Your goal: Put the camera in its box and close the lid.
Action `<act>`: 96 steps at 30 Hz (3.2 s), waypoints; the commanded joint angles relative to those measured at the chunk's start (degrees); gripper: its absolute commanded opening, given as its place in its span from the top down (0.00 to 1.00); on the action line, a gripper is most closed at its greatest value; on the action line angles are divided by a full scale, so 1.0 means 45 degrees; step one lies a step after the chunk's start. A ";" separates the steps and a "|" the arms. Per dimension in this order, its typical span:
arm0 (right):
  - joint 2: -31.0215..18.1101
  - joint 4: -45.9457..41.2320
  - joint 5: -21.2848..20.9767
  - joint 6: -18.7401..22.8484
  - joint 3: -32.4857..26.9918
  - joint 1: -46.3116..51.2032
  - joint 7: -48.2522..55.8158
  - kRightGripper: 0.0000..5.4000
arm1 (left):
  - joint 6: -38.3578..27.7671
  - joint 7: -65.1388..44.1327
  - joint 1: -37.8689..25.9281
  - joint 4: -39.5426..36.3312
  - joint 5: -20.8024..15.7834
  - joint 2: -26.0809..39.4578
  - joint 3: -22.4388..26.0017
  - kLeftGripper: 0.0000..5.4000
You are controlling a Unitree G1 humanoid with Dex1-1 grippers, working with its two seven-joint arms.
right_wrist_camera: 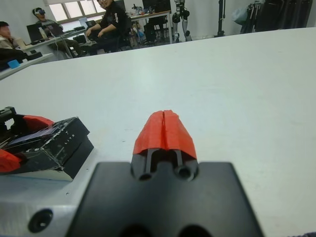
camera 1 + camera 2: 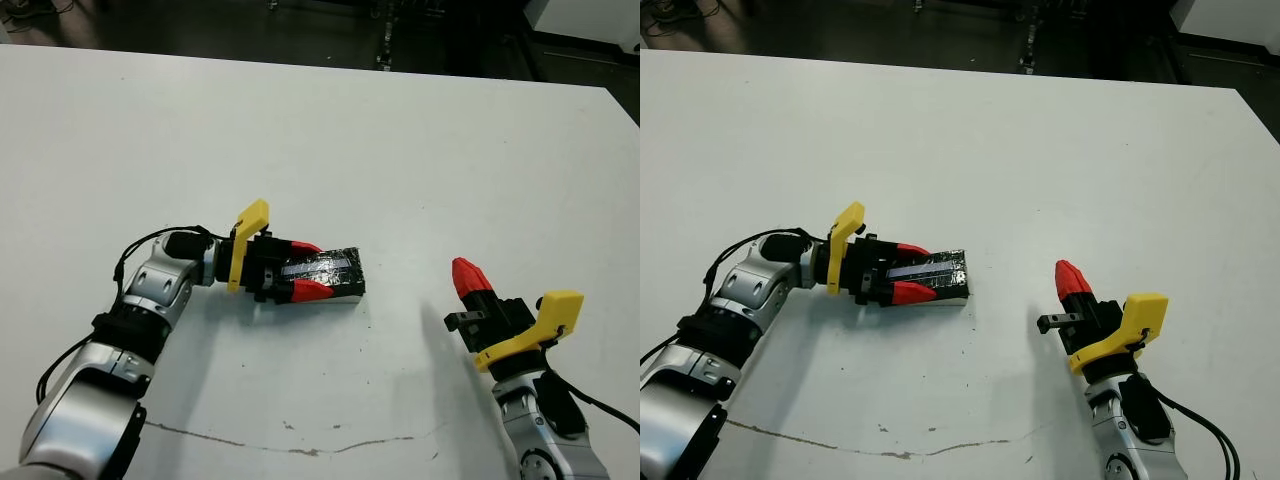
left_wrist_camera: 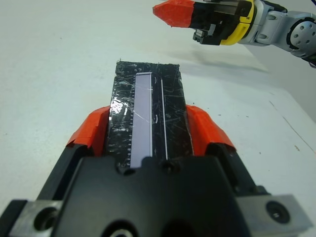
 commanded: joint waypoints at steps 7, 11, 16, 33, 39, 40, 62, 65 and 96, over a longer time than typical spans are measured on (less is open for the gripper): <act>-0.0140 0.0054 -0.0067 0.0018 -0.0116 0.0101 -0.0090 1.00 | 0.0570 0.0671 0.0016 0.0064 0.1760 -0.0914 -0.1745 0.42; -0.0115 0.0027 -0.0148 -0.0012 -0.0064 0.0136 -0.0137 1.00 | 0.0855 0.0678 -0.0224 -0.0004 0.2193 -0.0836 -0.2105 0.42; -0.0152 0.0025 -0.0064 0.0078 -0.0076 0.0113 -0.0097 1.00 | 0.0790 0.0695 -0.0197 0.0038 0.2365 -0.0833 -0.2186 0.42; -0.0159 0.0084 -0.0070 -0.0055 -0.0074 0.0120 -0.0024 1.00 | -0.0434 0.2457 0.0541 -0.0737 0.3545 -0.0217 -0.2269 0.20; -0.0108 0.0086 -0.0001 -0.0013 -0.0080 0.0103 -0.0044 1.00 | -0.0790 0.2550 0.0742 -0.0780 0.3509 0.0324 -0.2142 0.05; -0.0113 0.0052 0.0003 0.0040 -0.0070 0.0100 -0.0066 1.00 | -0.0875 0.2559 0.0773 -0.0761 0.3504 0.0421 -0.2123 0.03; -0.0139 0.0016 -0.0027 0.0087 -0.0035 0.0029 -0.0094 1.00 | -0.0010 0.1723 0.3079 -0.4700 0.1693 0.4282 -0.0120 0.00; -0.0130 0.0007 -0.0107 0.0039 0.0021 0.0038 -0.0118 1.00 | 0.0724 0.1553 0.3517 -0.5300 0.1223 0.4951 0.0315 0.00; -0.0048 0.0205 -0.0360 0.0027 0.0127 -0.0148 -0.0326 1.00 | 0.2127 1.1387 0.6795 -1.1849 -0.1980 -0.1408 0.3979 0.30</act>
